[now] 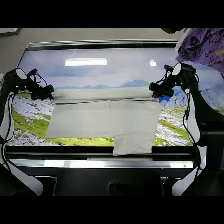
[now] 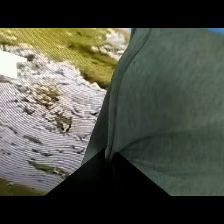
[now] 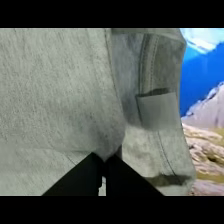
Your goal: Fold the clothes and pants, and hang the long-sleeved shirts on hangers.
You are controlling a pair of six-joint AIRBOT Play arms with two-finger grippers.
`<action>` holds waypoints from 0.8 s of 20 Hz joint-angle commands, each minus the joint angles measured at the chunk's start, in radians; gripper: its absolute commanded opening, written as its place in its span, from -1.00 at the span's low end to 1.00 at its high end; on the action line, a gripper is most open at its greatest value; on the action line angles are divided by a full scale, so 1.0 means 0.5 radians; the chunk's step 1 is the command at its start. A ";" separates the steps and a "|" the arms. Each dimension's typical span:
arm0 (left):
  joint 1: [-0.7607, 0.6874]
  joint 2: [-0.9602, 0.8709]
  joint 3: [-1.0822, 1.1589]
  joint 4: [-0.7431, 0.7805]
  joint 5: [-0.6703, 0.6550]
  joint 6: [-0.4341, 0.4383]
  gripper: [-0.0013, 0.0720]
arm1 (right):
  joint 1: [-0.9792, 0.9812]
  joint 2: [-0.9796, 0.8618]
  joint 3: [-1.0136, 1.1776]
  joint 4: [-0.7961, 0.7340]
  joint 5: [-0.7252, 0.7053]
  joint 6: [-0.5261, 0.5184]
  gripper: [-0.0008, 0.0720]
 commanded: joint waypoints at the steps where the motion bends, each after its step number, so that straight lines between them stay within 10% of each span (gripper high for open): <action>1: -0.005 -0.034 -0.001 -0.003 -0.084 0.000 -0.92 | 0.001 -0.001 -0.001 -0.022 0.081 0.008 -0.89; 16: -0.053 -0.196 0.006 -0.011 -0.049 -0.002 -0.86 | 0.001 -0.152 -0.002 -0.024 0.203 0.031 -0.88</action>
